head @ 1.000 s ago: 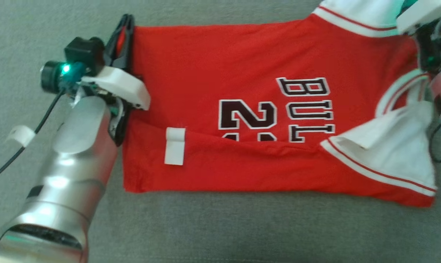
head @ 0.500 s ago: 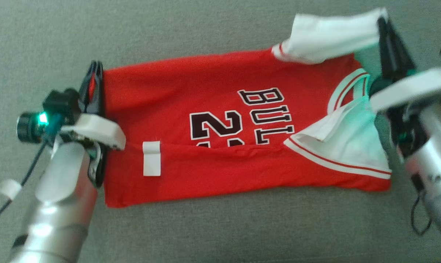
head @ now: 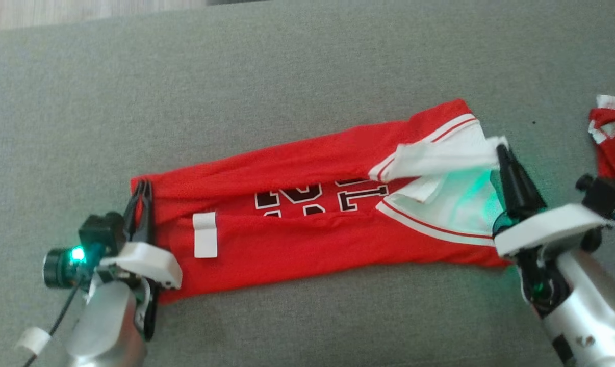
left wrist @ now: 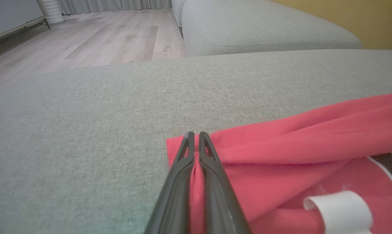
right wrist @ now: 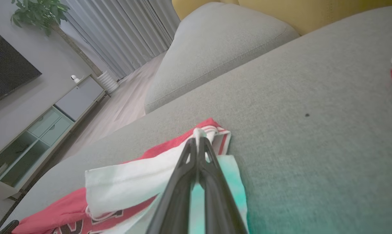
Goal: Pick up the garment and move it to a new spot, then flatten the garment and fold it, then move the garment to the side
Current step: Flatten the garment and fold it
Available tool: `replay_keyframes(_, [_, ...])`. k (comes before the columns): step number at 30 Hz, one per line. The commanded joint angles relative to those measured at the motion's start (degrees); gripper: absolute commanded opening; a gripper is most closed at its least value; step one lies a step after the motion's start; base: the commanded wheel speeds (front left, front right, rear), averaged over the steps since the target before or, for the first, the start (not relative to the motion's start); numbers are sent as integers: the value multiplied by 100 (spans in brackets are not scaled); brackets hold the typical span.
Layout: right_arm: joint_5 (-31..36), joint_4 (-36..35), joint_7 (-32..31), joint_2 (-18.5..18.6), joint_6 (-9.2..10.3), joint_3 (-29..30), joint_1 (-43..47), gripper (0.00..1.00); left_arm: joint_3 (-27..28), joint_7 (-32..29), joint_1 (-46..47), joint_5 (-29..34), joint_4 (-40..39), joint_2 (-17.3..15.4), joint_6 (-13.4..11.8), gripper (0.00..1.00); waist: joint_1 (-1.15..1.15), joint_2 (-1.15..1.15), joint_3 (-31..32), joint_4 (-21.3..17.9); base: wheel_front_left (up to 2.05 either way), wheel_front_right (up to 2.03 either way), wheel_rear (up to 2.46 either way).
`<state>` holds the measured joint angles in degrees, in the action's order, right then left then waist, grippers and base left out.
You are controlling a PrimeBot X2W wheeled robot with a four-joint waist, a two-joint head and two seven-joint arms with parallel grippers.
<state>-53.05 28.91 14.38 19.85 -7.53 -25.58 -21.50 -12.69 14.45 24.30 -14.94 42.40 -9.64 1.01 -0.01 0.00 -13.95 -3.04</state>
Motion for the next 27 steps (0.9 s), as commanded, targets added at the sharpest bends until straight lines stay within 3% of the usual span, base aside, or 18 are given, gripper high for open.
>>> replay_keyframes(1, [-18, -155, 62, 1, 4, -43, 57, 0, 249, 54, 23, 53, -151, -95, -19, 0, 1, 0, 44, -22, 0, 0, 0])
replay_keyframes(4, [-19, -107, 58, -73, 4, -41, 187, 0, 361, 54, -160, 103, -156, 17, -10, 0, 1, 0, 127, -34, 0, 0, 0])
replay_keyframes(5, [-19, -75, 43, -94, 4, -40, 212, 0, 394, 54, -209, 122, -159, 52, -6, 7, 1, 0, 148, -33, 0, 0, 0])
replay_keyframes(6, [-16, -30, 30, -111, 4, -25, 228, 0, 432, 54, -254, 141, -176, 87, -9, 32, 1, 0, 177, -31, 0, 0, 0])
replay_keyframes(7, [-3, 55, 20, -131, 4, 22, 239, 9, 480, 54, -300, 164, -200, 115, -31, 61, 1, 0, 205, -28, 0, 0, 0])
replay_keyframes(8, [21, 133, -5, -157, 4, 53, 237, 94, 548, 54, -344, 179, -230, 143, -72, 100, 1, 0, 229, -25, 0, 0, 0])
replay_keyframes(9, [70, 208, -7, -180, 4, 100, 221, 100, 601, 54, -383, 220, -292, 162, -110, 100, 1, 0, 259, -18, 0, 0, 0])
replay_keyframes(17, [1331, 672, 58, -508, 4, 895, -12, 100, 913, 54, -802, 705, -1092, 296, -430, 100, 1, 0, 453, 42, 0, 0, 0])
replay_keyframes(22, [2554, 544, 60, -964, 4, 1508, 156, 100, 1025, 54, -1125, 877, -1502, 435, -483, 100, 1, 0, 596, 86, 0, 0, 0])
replay_keyframes(27, [3254, 546, 61, -1331, 4, 1873, 417, 100, 1132, 54, -1500, 859, -1624, 569, -486, 100, 1, 0, 784, 119, 0, 0, 0])
